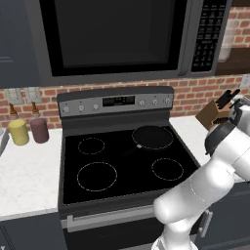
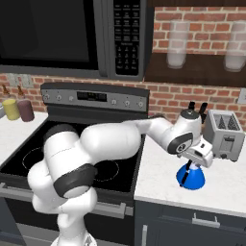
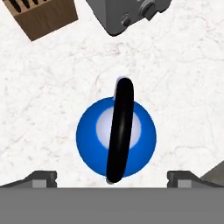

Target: Pick the kettle from the counter and place it on a stove burner. Then turn the burner on.

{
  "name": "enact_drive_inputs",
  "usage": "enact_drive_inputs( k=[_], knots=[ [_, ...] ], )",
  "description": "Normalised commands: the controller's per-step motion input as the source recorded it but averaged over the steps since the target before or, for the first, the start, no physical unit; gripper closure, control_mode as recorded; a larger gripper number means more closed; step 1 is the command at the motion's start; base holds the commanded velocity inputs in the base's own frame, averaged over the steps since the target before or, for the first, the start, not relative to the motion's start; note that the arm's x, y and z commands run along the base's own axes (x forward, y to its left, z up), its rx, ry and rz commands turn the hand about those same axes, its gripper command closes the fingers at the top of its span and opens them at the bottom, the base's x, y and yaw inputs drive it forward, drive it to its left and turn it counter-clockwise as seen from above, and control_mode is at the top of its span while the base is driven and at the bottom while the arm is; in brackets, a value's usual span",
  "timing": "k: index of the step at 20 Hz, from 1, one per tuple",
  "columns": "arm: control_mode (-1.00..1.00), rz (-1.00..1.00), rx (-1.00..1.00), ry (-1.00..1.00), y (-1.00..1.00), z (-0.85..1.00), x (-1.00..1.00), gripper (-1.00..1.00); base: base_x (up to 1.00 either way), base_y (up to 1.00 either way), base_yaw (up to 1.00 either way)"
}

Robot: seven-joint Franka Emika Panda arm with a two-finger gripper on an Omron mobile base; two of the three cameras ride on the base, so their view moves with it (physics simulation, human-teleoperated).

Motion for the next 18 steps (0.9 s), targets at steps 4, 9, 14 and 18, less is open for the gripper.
enact_drive_inputs(
  k=[4,9,14,18],
  knots=[
    [-1.0,0.0,0.0,0.0,-0.38,-0.14,0.19,-1.0,0.0,0.0,0.0],
    [-1.0,0.0,0.0,0.0,-0.11,-0.07,0.12,-1.0,0.0,0.0,0.0],
    [-1.0,0.0,0.0,0.0,0.0,-0.01,0.02,1.0,0.0,0.0,0.0],
    [-1.0,0.0,0.0,0.0,0.0,0.0,0.0,1.0,0.0,0.0,0.0]
  ],
)
